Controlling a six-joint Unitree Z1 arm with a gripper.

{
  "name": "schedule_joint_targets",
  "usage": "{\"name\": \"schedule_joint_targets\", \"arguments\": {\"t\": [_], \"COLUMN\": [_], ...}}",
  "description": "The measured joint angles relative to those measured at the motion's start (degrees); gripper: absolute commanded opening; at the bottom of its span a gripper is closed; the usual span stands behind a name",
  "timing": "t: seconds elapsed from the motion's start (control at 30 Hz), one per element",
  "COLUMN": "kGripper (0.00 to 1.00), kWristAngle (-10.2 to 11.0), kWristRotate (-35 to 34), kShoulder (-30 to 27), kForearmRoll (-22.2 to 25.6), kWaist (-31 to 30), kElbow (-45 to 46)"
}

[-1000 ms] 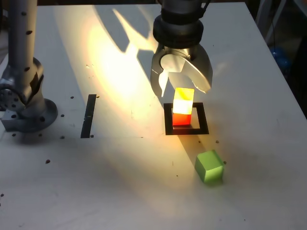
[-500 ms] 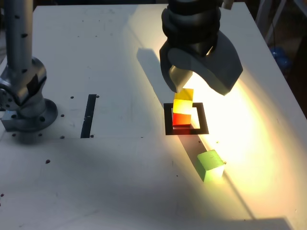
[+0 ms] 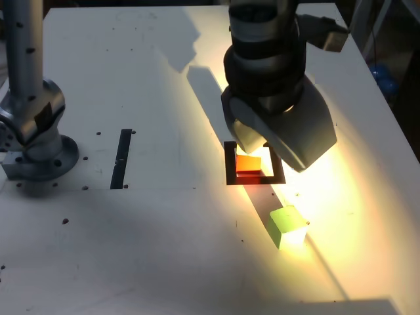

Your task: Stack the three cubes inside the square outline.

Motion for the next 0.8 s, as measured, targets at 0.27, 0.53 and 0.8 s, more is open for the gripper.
{"name": "schedule_joint_targets", "arguments": {"t": [0.27,0.53,0.8], "kGripper": [0.99,0.99,0.98], "kWristAngle": [-1.70,-3.33,-4.16], "kWristRotate": [2.25,3.04,3.04], "kShoulder": [1.69,4.15,7.77], "kForearmRoll": [-0.47,-1.81,-2.93], "kWaist": [-0.03,-0.99,-2.91], "kElbow": [1.75,1.22,-0.52]}}
